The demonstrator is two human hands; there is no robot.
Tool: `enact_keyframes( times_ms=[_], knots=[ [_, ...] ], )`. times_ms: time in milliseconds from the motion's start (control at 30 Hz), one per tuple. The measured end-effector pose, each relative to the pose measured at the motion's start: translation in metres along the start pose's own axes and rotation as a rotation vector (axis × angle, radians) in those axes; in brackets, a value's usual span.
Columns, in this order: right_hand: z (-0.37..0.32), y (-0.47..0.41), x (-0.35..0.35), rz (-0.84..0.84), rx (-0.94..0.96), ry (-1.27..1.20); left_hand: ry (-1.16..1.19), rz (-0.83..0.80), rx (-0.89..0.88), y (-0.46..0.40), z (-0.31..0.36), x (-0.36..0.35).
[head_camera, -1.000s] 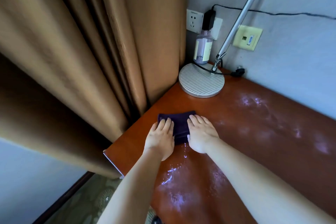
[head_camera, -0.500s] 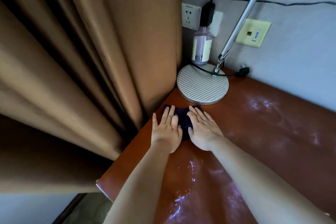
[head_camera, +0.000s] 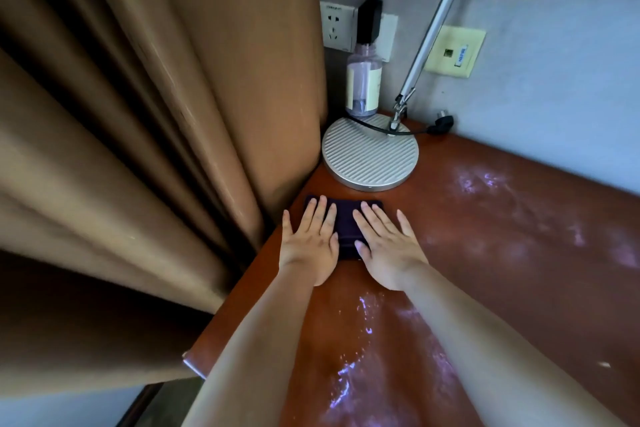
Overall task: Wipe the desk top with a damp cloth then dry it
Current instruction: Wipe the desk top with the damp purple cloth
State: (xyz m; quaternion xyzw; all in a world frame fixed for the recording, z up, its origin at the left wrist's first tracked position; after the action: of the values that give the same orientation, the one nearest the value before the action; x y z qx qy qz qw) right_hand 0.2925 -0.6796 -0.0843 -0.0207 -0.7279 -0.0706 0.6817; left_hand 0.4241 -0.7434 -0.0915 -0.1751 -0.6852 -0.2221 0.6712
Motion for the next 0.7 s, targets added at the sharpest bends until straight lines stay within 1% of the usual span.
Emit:
enact_keyframes(
  times_ms=[133,233,267,333,400,567,700],
  knots=[
    [-0.008,0.035,0.001,-0.008,-0.004,0.012,-0.006,-0.042,0.022,0.038,0.017,-0.002],
    [-0.018,0.048,-0.001,-0.022,-0.015,-0.02,0.001,-0.048,0.047,0.054,0.015,-0.005],
    [-0.02,0.049,-0.003,-0.028,-0.013,-0.021,-0.005,-0.049,0.043,0.057,0.013,-0.007],
    [-0.016,0.088,0.005,-0.031,0.003,-0.014,-0.027,-0.049,0.002,0.091,0.032,0.003],
    [-0.017,0.091,0.001,-0.044,0.014,-0.001,-0.034,-0.051,0.0,0.099,0.036,0.0],
    [-0.013,0.082,0.001,-0.029,0.034,0.018,-0.033,-0.056,-0.01,0.092,0.033,0.0],
    [-0.006,0.055,0.001,-0.023,0.017,0.025,-0.029,-0.074,-0.015,0.06,0.026,-0.002]
  ],
)
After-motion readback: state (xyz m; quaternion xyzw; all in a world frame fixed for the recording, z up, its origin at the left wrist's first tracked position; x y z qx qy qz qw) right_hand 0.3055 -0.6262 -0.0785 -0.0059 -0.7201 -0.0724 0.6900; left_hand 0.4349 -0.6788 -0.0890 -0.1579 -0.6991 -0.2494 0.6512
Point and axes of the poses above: each hand's wrist, its own y-axis away from the middle knuckle, its own x-axis out of the back of the hand, z = x × y, the point moved 3 cm from there along -y, towards the middle knuckle, and after that the axes turned 15 degrees about z, right-handed, at the moved point
